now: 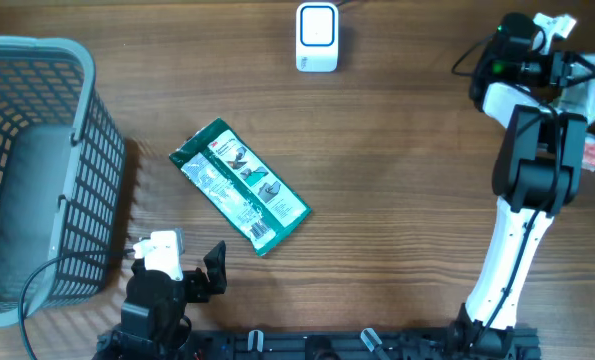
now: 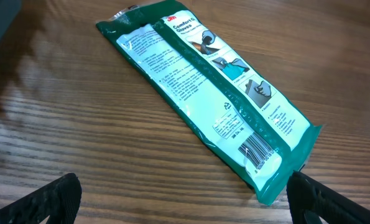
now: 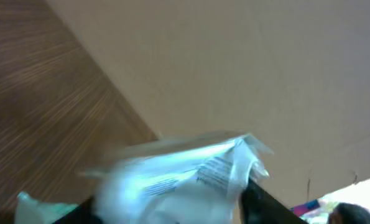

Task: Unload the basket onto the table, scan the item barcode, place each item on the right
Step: 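Hold the white packet under the scanner, then place it at right edge, then reach the right gripper to the green 3M pouch and grasp it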

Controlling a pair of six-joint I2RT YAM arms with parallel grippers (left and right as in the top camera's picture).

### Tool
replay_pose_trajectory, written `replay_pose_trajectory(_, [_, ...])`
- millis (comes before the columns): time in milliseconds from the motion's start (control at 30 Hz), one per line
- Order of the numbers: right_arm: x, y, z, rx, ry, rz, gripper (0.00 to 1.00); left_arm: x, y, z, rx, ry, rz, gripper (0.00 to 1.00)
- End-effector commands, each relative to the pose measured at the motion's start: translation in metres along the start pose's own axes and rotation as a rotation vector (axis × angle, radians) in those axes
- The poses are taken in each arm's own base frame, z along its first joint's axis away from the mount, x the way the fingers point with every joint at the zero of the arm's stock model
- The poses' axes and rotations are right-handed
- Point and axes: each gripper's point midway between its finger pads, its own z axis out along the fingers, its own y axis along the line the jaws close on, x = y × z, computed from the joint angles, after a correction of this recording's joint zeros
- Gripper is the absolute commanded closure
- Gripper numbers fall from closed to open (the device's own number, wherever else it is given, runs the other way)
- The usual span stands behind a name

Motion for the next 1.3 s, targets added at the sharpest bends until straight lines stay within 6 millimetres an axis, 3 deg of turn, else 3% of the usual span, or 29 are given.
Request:
replay_pose_trajectory(0, [-0.002,-0.008,0.007,0.006,0.006,0.060,0.18,-0.001,-0.001,-0.001,0.008,-0.008,-0.006,0.00])
replay_pose_trajectory(33, [-0.006,-0.014,0.007,0.008,0.004,0.081,0.12,-0.001,-0.001,-0.001,0.008,-0.008,-0.006,0.00])
replay_pose_trajectory(100, [-0.021,-0.039,0.003,0.016,-0.007,0.169,0.10,-0.001,-0.001,0.000,0.008,-0.007,-0.006,0.00])
replay_pose_trajectory(233, [-0.065,-0.115,-0.037,0.001,-0.066,0.430,0.10,-0.001,-0.001,0.000,0.008,-0.007,-0.006,0.00])
replay_pose_trajectory(367, [-0.116,-0.180,-0.118,-0.120,-0.242,0.582,0.07,-0.001,-0.001,0.000,0.008,-0.007,-0.006,0.00])
replay_pose_trajectory(467, [-0.146,-0.248,-0.195,-0.225,-0.419,0.652,0.04,-0.001,-0.001,0.000,0.008,-0.007,-0.006,0.00])
replay_pose_trajectory(533, [-0.146,-0.304,-0.232,-0.275,-0.497,0.660,0.00,-0.001,-0.001,0.000,0.008,-0.007,-0.006,0.00])
replay_pose_trajectory(600, [-0.124,-0.356,-0.243,-0.327,-0.450,0.665,0.00,-0.001,-0.001,0.000,0.008,-0.007,-0.006,0.00])
replay_pose_trajectory(700, [-0.095,-0.395,-0.246,-0.399,-0.392,0.691,0.00,-0.001,-0.001,-0.001,0.008,-0.008,-0.006,0.00])
replay_pose_trajectory(733, [-0.092,-0.399,-0.249,-0.422,-0.394,0.735,0.00,-0.001,-0.001,-0.001,0.008,-0.008,-0.006,0.00])
replay_pose_trajectory(800, [-0.103,-0.399,-0.269,-0.450,-0.477,0.774,0.00,-0.001,-0.001,0.000,0.008,-0.007,-0.006,0.00])
replay_pose_trajectory(867, [-0.123,-0.372,-0.306,-0.509,-0.613,0.686,0.00,-0.001,-0.001,-0.001,0.008,-0.008,-0.006,0.00])
replay_pose_trajectory(900, [-0.132,-0.349,-0.339,-0.588,-0.744,0.577,0.00,-0.001,-0.001,0.000,0.008,-0.007,-0.006,0.00])
replay_pose_trajectory(933, [-0.135,-0.315,-0.389,-0.747,-0.929,0.417,0.00,-0.001,-0.001,0.000,0.008,-0.007,-0.006,0.00])
replay_pose_trajectory(967, [-0.126,-0.292,-0.438,-0.943,-1.063,0.314,0.00,-0.001,-0.001,-0.001,0.008,-0.008,-0.006,0.00])
replay_pose_trajectory(1000, [-0.112,-0.279,-0.470,-1.101,-1.118,0.272,0.00,-0.001,-0.001,0.000,0.008,-0.007,-0.006,0.00])
replay_pose_trajectory(1067, [-0.079,-0.260,-0.512,-1.414,-1.046,0.264,0.00,-0.001,-0.001,-0.001,0.008,-0.008,-0.006,0.00])
replay_pose_trajectory(1100, [-0.044,-0.239,-0.534,-1.638,-0.942,0.168,0.00,-0.001,-0.001,-0.001,0.008,-0.008,-0.006,0.00])
replay_pose_trajectory(1133, [0.008,-0.221,-0.559,-1.903,-0.822,-0.037,0.00,-0.001,-0.001,0.000,0.008,-0.007,-0.006,0.00])
replay_pose_trajectory(1200, [0.078,-0.206,-0.576,-2.179,-0.627,-0.350,0.00,-0.001,-0.001,-0.001,0.008,-0.008,-0.006,0.00])
replay_pose_trajectory(1233, [0.103,-0.196,-0.575,-2.237,-0.530,-0.464,0.00,-0.001,-0.001,0.000,0.008,-0.007,-0.006,0.00])
replay_pose_trajectory(1267, [0.124,-0.169,-0.569,-2.206,-0.447,-0.545,0.00,-0.001,-0.001,-0.001,0.008,-0.008,-0.006,0.00])
